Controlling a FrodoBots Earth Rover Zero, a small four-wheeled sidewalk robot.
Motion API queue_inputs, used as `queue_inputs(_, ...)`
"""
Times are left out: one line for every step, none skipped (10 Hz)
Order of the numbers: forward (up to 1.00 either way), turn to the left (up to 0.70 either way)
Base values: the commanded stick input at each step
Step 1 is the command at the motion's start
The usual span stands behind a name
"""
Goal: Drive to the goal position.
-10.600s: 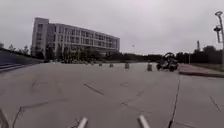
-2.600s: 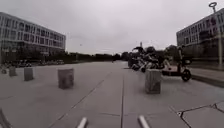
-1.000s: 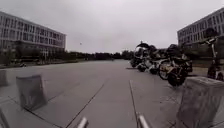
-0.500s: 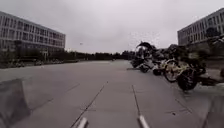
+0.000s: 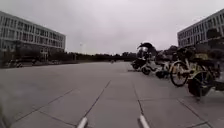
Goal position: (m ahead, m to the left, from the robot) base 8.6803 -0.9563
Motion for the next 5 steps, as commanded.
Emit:
queue_inputs(0.7,0.0)
queue_inputs(0.7,0.0)
queue_inputs(0.7,0.0)
queue_inputs(0.7,0.0)
queue_inputs(0.7,0.0)
